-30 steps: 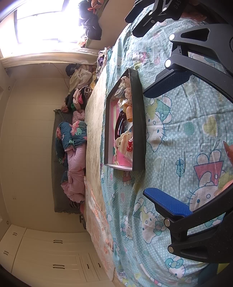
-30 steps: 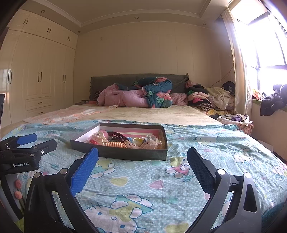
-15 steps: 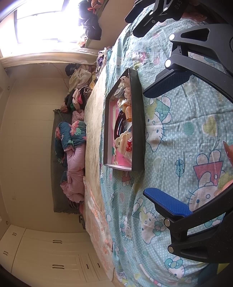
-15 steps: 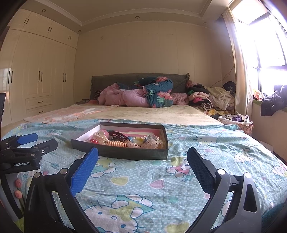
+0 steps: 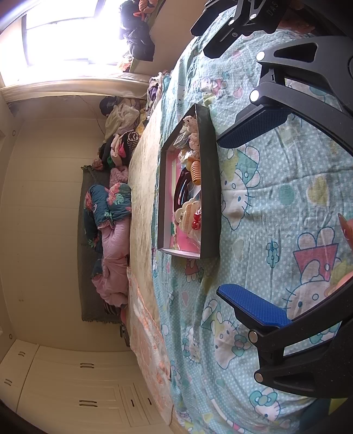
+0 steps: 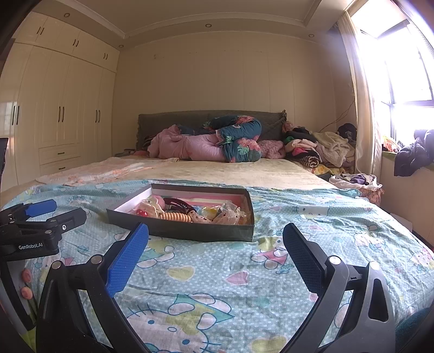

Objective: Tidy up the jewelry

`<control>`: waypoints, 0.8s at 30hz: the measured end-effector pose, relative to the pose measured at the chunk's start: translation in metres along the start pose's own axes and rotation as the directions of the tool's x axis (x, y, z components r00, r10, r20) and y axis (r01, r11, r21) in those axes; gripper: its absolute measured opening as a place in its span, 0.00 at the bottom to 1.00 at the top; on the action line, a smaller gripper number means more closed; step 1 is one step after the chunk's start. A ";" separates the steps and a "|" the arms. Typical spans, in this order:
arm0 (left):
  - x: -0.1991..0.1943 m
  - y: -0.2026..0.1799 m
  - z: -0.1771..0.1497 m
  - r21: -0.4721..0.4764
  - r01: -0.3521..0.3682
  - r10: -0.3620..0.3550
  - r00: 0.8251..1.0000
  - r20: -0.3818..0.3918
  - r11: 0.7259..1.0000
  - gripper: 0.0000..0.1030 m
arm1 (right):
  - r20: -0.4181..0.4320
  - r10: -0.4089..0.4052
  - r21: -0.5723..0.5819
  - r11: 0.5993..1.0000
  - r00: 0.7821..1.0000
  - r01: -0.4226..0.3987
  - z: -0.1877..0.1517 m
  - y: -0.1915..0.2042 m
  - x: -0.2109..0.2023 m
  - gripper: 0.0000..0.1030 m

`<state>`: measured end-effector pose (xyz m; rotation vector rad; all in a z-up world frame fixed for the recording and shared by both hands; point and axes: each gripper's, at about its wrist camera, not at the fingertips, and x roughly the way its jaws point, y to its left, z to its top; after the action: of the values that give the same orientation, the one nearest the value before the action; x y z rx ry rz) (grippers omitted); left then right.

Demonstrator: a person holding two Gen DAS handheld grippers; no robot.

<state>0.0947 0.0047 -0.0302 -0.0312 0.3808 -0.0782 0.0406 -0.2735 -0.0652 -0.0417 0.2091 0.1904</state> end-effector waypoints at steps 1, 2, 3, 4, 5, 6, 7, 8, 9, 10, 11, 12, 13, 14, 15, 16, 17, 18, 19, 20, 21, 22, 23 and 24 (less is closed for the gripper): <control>0.000 0.000 0.000 0.000 0.000 0.000 1.000 -0.001 1.000 0.89 | 0.001 0.000 0.000 1.000 1.000 0.000 0.000 0.000 0.000 0.94; 0.000 0.000 0.000 0.000 0.001 -0.001 1.000 -0.001 1.000 0.89 | 0.002 0.000 0.000 1.000 1.000 0.000 0.000 0.000 0.000 0.94; 0.000 0.000 0.000 0.000 0.000 0.000 1.000 -0.001 1.000 0.89 | 0.001 0.000 0.000 1.000 1.000 0.000 0.000 0.000 0.000 0.94; 0.000 0.000 0.000 0.000 0.000 0.000 1.000 -0.001 1.000 0.89 | 0.001 0.000 0.000 1.000 1.000 0.000 0.000 0.000 0.000 0.94; 0.000 0.000 0.000 0.000 0.000 0.000 1.000 -0.001 1.000 0.89 | 0.000 0.001 0.000 1.000 1.000 -0.001 0.000 0.000 0.000 0.94; 0.000 0.000 0.000 0.001 -0.001 0.001 1.000 0.000 1.000 0.89 | -0.001 0.001 0.000 1.000 1.000 -0.001 0.000 0.000 0.000 0.94; 0.000 0.000 0.000 0.001 0.000 0.000 1.000 0.000 1.000 0.89 | 0.000 0.000 0.000 1.000 1.000 0.000 0.000 0.000 0.000 0.94; 0.000 0.000 0.000 0.000 0.000 0.000 1.000 -0.001 1.000 0.89 | 0.000 0.001 0.000 1.000 1.000 -0.001 0.000 -0.001 -0.001 0.94; 0.000 0.000 0.000 0.001 -0.001 0.001 1.000 -0.001 1.000 0.89 | 0.001 0.000 -0.001 1.000 1.000 0.000 0.000 -0.001 -0.001 0.94; 0.000 0.000 0.000 0.001 -0.002 0.002 1.000 -0.001 1.000 0.89 | 0.001 -0.002 -0.001 1.000 1.000 0.002 0.000 -0.001 -0.001 0.94; 0.000 0.000 0.000 0.001 -0.002 0.002 1.000 0.000 1.000 0.89 | 0.001 -0.002 -0.001 1.000 1.000 0.002 0.001 -0.001 -0.001 0.94; 0.000 0.000 0.000 0.000 -0.001 0.001 1.000 -0.001 1.000 0.89 | 0.001 -0.002 0.000 1.000 1.000 0.002 0.001 -0.001 -0.001 0.94; 0.000 0.000 0.000 0.001 -0.002 0.002 1.000 -0.001 1.000 0.89 | 0.001 -0.002 0.000 1.000 1.000 0.002 0.000 -0.001 -0.001 0.94; 0.000 0.000 0.000 0.001 -0.001 0.001 1.000 -0.001 1.000 0.89 | 0.001 -0.001 -0.001 1.000 1.000 0.001 0.001 -0.001 -0.001 0.94; 0.000 0.000 0.000 0.001 -0.001 0.001 1.000 -0.002 1.000 0.89 | 0.001 -0.001 -0.001 1.000 1.000 0.001 0.001 -0.001 -0.001 0.94; 0.000 0.000 0.000 0.001 -0.003 0.003 1.000 -0.002 1.000 0.89 | 0.001 -0.001 -0.001 1.000 1.000 0.001 0.001 -0.001 -0.001 0.94; 0.000 0.000 0.000 0.002 -0.005 0.005 1.000 -0.003 1.000 0.89 | 0.002 -0.001 -0.001 1.000 1.000 0.001 0.000 -0.001 -0.001 0.94; 0.000 0.000 0.000 0.002 -0.006 0.006 1.000 -0.004 1.000 0.89 | 0.001 -0.001 -0.001 1.000 1.000 0.001 0.001 -0.001 -0.001 0.94; 0.000 0.000 0.000 0.002 -0.006 0.006 1.000 -0.005 1.000 0.89 | 0.001 -0.001 -0.001 1.000 1.000 0.001 0.000 -0.001 -0.001 0.94; 0.000 0.000 0.000 0.002 -0.007 0.007 1.000 -0.005 1.000 0.89 | 0.000 -0.001 -0.001 1.000 1.000 0.001 0.000 -0.001 -0.001 0.94; -0.001 0.000 0.000 0.003 -0.007 0.007 1.000 -0.004 1.000 0.89 | -0.001 -0.001 -0.001 1.000 1.000 0.001 0.000 -0.001 -0.001 0.94; 0.000 0.000 0.000 0.003 -0.005 0.005 1.000 -0.004 1.000 0.89 | -0.002 -0.002 -0.001 1.000 1.000 0.002 0.001 -0.001 -0.001 0.94; 0.000 0.000 0.000 0.003 -0.006 0.006 1.000 -0.004 1.000 0.89 | -0.002 -0.002 -0.002 1.000 1.000 0.002 0.001 -0.001 -0.001 0.94; 0.000 0.000 0.000 0.003 -0.007 0.007 1.000 -0.004 1.000 0.89 | 0.000 -0.002 -0.002 1.000 1.000 0.002 0.001 -0.001 -0.001 0.94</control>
<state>0.0947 0.0046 -0.0300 -0.0269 0.3849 -0.0714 0.0399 -0.2749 -0.0640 -0.0443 0.2091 0.1889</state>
